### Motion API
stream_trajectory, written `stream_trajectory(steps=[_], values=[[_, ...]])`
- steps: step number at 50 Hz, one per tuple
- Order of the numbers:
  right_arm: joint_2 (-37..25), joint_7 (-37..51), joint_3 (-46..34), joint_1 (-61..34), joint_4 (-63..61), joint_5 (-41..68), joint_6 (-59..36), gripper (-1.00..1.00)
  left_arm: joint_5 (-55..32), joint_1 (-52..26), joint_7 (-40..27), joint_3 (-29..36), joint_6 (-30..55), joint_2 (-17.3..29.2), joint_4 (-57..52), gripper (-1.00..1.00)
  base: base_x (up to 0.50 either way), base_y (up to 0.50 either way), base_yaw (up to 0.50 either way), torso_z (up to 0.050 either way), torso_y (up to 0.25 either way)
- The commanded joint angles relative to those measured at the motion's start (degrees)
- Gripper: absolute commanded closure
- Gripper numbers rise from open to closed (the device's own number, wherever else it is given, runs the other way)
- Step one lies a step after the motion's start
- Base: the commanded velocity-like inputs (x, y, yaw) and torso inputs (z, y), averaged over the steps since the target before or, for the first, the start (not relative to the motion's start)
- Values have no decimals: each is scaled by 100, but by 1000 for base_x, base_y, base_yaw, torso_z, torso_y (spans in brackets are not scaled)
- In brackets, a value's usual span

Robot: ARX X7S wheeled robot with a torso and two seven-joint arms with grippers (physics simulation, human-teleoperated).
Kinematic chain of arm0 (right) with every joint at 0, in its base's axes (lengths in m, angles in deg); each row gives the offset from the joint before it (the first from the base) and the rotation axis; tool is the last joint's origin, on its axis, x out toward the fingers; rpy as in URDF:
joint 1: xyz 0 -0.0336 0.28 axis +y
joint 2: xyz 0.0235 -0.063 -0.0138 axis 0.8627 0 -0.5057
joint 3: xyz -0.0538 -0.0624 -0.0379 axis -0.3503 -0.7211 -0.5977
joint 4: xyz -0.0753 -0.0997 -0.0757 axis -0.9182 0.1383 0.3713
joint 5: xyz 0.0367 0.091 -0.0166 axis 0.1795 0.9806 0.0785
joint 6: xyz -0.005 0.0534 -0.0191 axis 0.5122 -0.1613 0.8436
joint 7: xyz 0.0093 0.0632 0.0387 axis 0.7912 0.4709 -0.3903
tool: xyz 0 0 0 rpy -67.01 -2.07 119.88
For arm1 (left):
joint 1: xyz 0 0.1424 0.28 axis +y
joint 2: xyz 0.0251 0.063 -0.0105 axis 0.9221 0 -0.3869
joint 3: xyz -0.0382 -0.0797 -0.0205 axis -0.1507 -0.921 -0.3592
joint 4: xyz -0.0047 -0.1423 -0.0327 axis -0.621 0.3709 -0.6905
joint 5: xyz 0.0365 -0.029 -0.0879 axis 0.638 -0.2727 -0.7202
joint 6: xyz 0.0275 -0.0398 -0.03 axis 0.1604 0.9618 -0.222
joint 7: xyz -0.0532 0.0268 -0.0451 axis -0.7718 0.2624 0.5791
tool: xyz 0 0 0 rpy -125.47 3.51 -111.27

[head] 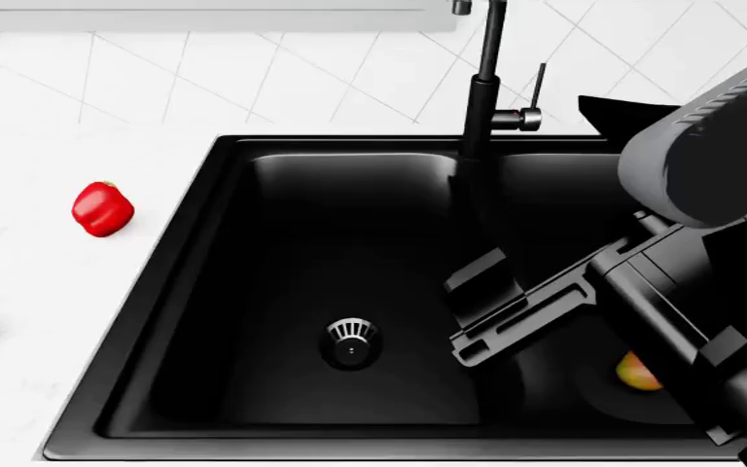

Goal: There is a mixed pile of frozen fruits and vegetables on the counter. Locate all the frozen vegetables and place the items in a bowl on the counter. Take all the frozen fruits and defrost them in a running sink.

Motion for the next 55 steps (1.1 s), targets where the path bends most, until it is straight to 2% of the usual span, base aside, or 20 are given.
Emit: stream_trajectory(steps=[1, 42, 55], values=[[65, 8, -14, -1, 14, -79, -64, -100, -10, 16, -24, 1, -7, -6, -8, -100, 0, 500, 0, 0, 0], [327, 142, -107, -367, 182, 126, -355, -100, 51, 24, 38, -11, 0, -9, 4, -100, 3, 500, 0, 0, 0], [304, 217, -68, -485, 213, 253, -338, -100, -1, 20, -19, -18, 9, -13, -13, -100, 201, 465, 0, 0, 0]])
